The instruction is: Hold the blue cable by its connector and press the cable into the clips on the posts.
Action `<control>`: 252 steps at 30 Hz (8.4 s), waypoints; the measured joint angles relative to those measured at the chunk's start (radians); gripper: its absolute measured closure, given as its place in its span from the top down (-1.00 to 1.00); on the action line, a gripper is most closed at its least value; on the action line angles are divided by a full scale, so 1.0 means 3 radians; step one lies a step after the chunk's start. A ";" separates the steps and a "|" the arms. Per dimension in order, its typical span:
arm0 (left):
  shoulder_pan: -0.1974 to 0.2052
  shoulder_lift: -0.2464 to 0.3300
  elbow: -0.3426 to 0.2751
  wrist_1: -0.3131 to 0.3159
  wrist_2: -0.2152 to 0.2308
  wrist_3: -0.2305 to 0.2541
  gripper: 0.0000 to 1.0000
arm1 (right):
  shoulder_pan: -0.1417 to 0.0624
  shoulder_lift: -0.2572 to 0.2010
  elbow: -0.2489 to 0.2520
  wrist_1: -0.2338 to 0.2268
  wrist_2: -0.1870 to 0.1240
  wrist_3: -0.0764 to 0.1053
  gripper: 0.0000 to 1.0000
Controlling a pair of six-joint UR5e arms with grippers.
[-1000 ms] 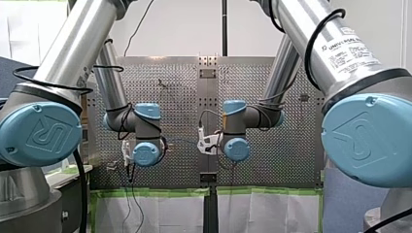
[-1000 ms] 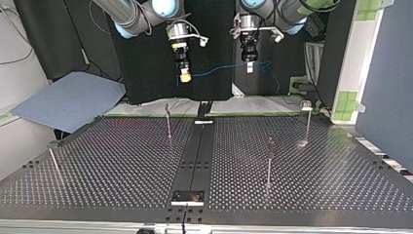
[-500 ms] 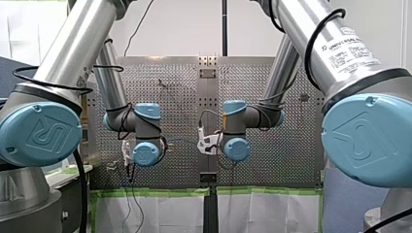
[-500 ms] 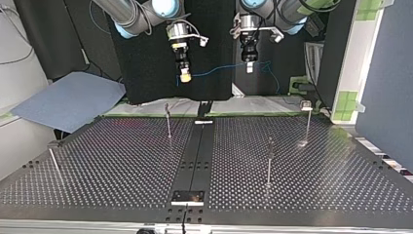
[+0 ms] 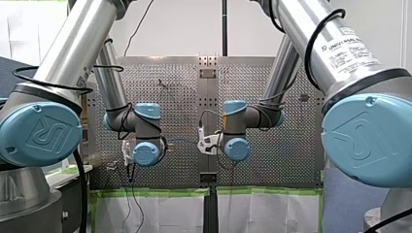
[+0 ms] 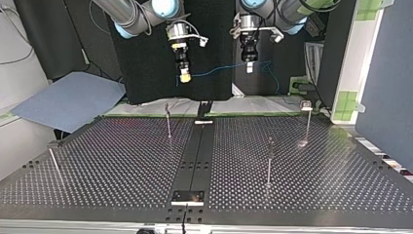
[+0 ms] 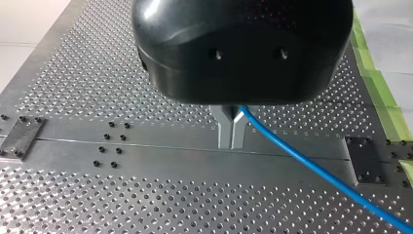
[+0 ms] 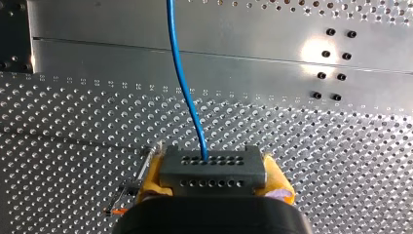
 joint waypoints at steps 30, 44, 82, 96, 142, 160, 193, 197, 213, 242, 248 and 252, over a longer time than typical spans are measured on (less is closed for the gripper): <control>-0.0209 -0.0305 -0.0005 0.0133 -0.0321 0.0559 -0.99 | -0.0123 0.0622 -0.0240 0.0657 0.0153 0.0036 -1.00; -0.0278 -0.0154 0.0007 0.0017 -0.0388 0.0573 -0.99 | -0.0102 0.0493 -0.0298 0.0889 0.0148 0.0153 -1.00; 0.0096 0.1033 0.0817 -0.1163 -0.0473 0.0441 -0.99 | -0.0075 -0.0339 -0.1047 0.1333 -0.0542 0.0396 -1.00; 0.0268 0.1144 0.0836 -0.1507 -0.0418 0.0450 -0.99 | 0.0003 -0.0333 -0.1442 0.1597 -0.0794 0.0410 -1.00; 0.0809 0.1258 0.1407 -0.2246 0.0262 0.0599 -0.99 | 0.0007 -0.0308 -0.2112 0.1992 -0.0794 0.0717 -1.00; 0.0907 0.1251 0.1554 -0.2378 0.0388 0.0576 -0.99 | -0.0080 -0.0299 -0.2184 0.2043 -0.0792 0.0812 -1.00; 0.1247 0.1150 0.1680 -0.2305 0.0775 0.0483 -0.99 | -0.0054 -0.0123 -0.2381 0.2085 -0.0916 0.0813 -1.00; 0.1286 0.1114 0.1707 -0.2304 0.0840 0.0462 -0.99 | -0.0071 -0.0121 -0.2392 0.2086 -0.0916 0.0813 -1.00; 0.1395 0.0850 0.1994 -0.2399 0.1050 0.0318 -0.99 | -0.0146 -0.0095 -0.2437 0.2072 -0.0919 0.0813 -1.00; 0.1548 0.0756 0.2025 -0.2353 0.1319 0.0244 -0.99 | -0.0281 0.0036 -0.2553 0.2071 -0.0965 0.0833 -1.00; 0.1549 0.0756 0.2025 -0.2341 0.1397 0.0181 -0.99 | -0.0286 0.0042 -0.2552 0.2073 -0.0986 0.0834 -1.00; 0.1549 0.0756 0.2025 -0.2319 0.1386 0.0143 -0.33 | -0.0280 0.0045 -0.2552 0.2075 -0.0995 0.0833 -1.00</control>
